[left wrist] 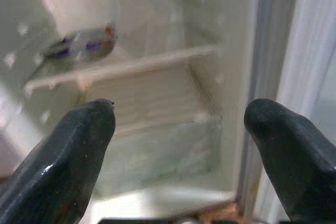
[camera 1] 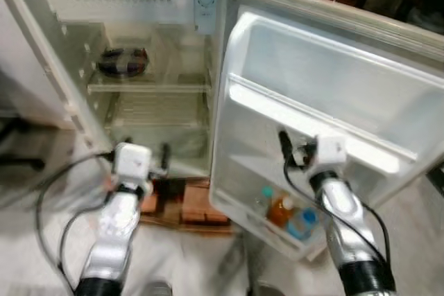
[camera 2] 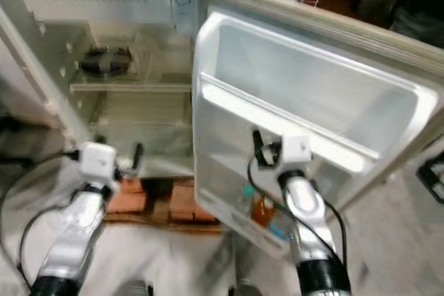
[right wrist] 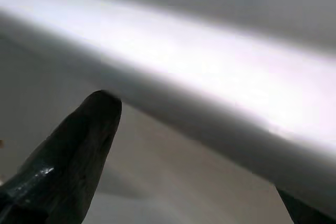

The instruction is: Restocking fridge

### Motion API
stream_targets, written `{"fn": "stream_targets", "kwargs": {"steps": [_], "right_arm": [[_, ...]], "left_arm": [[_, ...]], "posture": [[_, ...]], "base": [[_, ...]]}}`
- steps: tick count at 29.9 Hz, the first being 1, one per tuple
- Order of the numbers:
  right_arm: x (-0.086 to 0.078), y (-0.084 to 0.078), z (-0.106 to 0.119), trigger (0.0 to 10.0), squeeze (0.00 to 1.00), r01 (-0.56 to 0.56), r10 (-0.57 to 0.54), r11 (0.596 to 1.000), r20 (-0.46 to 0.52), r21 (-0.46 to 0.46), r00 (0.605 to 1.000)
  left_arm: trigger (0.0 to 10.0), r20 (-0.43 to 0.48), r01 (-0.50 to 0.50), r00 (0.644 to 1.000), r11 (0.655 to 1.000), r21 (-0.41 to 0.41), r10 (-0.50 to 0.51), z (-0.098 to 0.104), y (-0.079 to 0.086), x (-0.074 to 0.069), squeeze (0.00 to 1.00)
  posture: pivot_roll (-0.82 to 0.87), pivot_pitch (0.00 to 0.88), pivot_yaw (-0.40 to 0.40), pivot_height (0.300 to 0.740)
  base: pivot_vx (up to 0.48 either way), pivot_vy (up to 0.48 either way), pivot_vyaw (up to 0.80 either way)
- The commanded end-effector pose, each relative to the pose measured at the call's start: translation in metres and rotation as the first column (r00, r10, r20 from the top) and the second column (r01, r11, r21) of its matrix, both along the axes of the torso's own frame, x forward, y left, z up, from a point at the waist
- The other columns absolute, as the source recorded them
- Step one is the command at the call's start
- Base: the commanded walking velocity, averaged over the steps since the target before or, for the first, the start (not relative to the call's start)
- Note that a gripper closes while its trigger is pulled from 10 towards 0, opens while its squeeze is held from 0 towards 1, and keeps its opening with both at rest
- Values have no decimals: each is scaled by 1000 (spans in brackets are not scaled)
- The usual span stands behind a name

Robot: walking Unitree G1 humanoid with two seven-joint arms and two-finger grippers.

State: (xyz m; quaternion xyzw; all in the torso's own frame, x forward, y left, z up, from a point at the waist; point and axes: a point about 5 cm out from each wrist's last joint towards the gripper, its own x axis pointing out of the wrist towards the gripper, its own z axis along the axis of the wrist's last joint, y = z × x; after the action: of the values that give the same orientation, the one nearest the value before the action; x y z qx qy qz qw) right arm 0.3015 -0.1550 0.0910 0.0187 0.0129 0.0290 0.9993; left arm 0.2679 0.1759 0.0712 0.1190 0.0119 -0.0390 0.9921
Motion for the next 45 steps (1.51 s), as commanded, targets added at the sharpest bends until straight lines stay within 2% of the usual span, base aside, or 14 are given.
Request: {"fn": "stream_targets", "kwargs": {"steps": [1, 4, 6, 7, 9, 13, 15, 22, 29, 33, 38, 42, 44, 45], "right_arm": [[0, -1, -3, 10000, 0, 10, -10, 1000, -25, -12, 1000], [0, 6, -7, 10000, 0, -44, 48, 997, -64, 60, 997], [0, 6, -7, 10000, 0, -44, 48, 997, -64, 60, 997], [-3, 14, -11, 10000, 0, -93, 102, 990, -86, 110, 991], [-5, 17, -12, 10000, 0, -102, 113, 988, -91, 114, 989], [-9, 26, -3, 10000, 0, -199, 200, 974, -1, 104, 980], [-6, 24, 1, 10000, 0, -185, 184, 980, 17, 72, 983], [-1, 13, 5, 10000, 0, -119, 117, 987, 31, 104, 993], [-2, 5, -3, 10000, 0, -66, 67, 997, -18, 35, 998], [1, 1, -3, 10000, 0, -28, 30, 997, -34, 72, 999], [-1, -2, -3, 10000, 0, -20, 21, 999, -22, 32, 1000], [-8, -2, -12, 10000, 0, -36, 40, 997, -49, 66, 998], [-11, 0, -15, 10000, 0, -53, 55, 998, -49, 30, 997], [-13, 7, -17, 10000, 0, -123, 127, 991, -69, 57, 990]], "left_arm": [[10000, -31, -30, 999, 1000, 10, 30, -6, 9, -5, 0], [10000, -28, -32, 999, 999, 11, 33, -6, 11, -4, 0], [10000, -28, -32, 999, 999, 11, 33, -6, 11, -4, 0], [10000, -29, -33, 999, 999, 14, 34, -6, 11, -4, 0], [10000, -30, -34, 999, 999, 16, 34, -7, 11, -5, 0], [10000, -33, -33, 999, 999, 27, 34, -7, 11, -6, 0], [10000, -30, -36, 999, 999, 26, 37, -7, 12, -6, 0], [10000, -16, -16, 1000, 1000, 24, 17, -5, 13, -5, 0], [10000, -7, 5, 1000, 1000, 13, -5, -3, 12, -4, 0], [10000, -8, 14, 1000, 1000, 13, -14, -3, 11, -4, 0], [10000, -10, 18, 1000, 1000, 8, -18, -3, 12, -5, 0], [10000, -14, 22, 1000, 1000, 7, -22, -4, 11, -6, 0], [10000, -14, 28, 1000, 1000, 7, -27, -4, 10, -6, 0], [10000, -12, 31, 999, 1000, 7, -31, -3, 9, -5, 0]], "posture": [[74, 0, -82, 740], [75, 0, -80, 740], [75, 0, -80, 740], [82, 0, -82, 740], [82, 0, -82, 740], [87, 0, -78, 740], [86, 0, -77, 740], [78, 0, -70, 740], [74, 0, -70, 740], [71, 0, -70, 740], [70, 0, -68, 740], [69, 0, -65, 740], [72, 0, -69, 740], [72, 0, -69, 740]], "base": [[-398, 0, 0], [-405, 0, 0], [-409, 0, 0], [-405, 0, 0], [-405, 0, 0], [-389, 0, 0], [0, 0, 0], [0, 0, 0], [0, 0, 0], [290, -316, 0], [335, -340, 0], [334, -341, 0], [330, -345, 0], [330, -345, 0]]}}
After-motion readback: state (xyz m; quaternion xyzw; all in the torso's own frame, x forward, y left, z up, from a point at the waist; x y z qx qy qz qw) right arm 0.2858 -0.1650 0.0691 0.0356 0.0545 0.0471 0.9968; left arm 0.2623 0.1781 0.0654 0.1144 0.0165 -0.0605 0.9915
